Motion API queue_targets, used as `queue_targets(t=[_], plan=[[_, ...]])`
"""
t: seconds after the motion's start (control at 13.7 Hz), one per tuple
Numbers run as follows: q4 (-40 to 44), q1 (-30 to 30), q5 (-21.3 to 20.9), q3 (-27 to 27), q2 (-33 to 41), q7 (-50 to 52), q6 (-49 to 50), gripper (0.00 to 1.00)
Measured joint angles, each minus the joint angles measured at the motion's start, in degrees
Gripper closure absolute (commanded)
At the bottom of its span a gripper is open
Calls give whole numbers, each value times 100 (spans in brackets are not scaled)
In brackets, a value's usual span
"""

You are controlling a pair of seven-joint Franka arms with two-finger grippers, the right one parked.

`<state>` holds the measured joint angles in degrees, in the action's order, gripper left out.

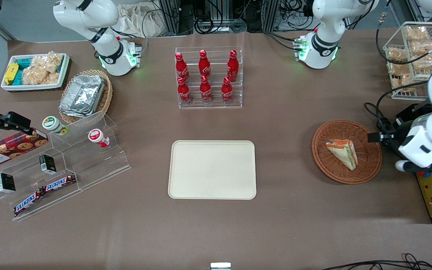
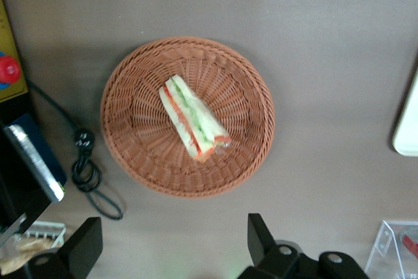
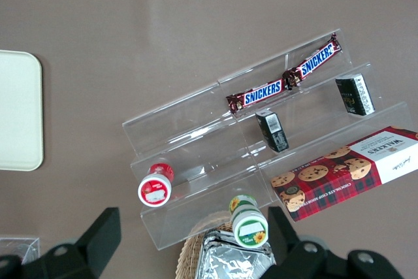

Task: Place sandwich from basket to tray
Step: 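Lower the open left gripper onto the wrapped sandwich in the basket, then close the left gripper on the sandwich's wrapped edge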

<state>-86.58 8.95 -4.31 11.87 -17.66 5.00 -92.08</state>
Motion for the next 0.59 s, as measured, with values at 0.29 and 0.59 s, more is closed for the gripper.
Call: queue_targets(t=[0.29, 0.59], plan=[[-1364, 26, -1, -41, 110, 827, -1376, 1], [-2347, 38, -2, -63, -42, 2026, -2627, 1]])
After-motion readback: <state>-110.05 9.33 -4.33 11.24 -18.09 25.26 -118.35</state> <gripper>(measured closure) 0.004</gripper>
